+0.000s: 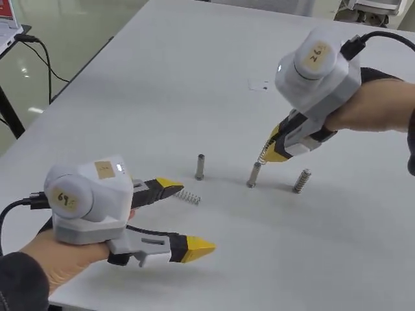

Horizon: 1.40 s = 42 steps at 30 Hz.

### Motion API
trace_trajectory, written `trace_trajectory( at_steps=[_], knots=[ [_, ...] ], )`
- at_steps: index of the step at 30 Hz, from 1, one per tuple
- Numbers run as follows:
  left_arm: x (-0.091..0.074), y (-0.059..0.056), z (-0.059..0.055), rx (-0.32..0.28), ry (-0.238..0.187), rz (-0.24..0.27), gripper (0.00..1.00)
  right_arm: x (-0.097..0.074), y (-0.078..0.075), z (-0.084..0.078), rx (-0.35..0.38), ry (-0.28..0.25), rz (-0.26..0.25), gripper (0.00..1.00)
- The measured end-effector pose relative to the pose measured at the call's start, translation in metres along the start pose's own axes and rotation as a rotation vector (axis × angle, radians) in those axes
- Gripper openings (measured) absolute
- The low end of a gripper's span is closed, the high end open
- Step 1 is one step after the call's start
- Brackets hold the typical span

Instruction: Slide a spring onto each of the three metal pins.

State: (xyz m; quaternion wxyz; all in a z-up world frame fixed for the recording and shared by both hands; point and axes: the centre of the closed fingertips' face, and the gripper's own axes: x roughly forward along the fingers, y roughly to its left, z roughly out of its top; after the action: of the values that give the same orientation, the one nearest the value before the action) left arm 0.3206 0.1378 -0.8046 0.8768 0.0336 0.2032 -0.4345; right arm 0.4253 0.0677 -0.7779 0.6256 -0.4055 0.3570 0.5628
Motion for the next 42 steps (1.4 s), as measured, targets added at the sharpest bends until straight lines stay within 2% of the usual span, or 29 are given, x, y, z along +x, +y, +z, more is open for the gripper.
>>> trace_trajectory(
  at_steps=[18, 42],
  knots=[
    [-0.003, 0.005, -0.003, -0.01, 0.004, 0.006, 0.65, 0.015, -0.004, -0.001, 0.0, 0.024, 0.022, 0.13],
    [-0.003, 0.008, -0.006, -0.022, 0.005, 0.012, 0.65, 0.053, -0.002, -0.015, 0.016, 0.07, 0.057, 0.13]
  ],
)
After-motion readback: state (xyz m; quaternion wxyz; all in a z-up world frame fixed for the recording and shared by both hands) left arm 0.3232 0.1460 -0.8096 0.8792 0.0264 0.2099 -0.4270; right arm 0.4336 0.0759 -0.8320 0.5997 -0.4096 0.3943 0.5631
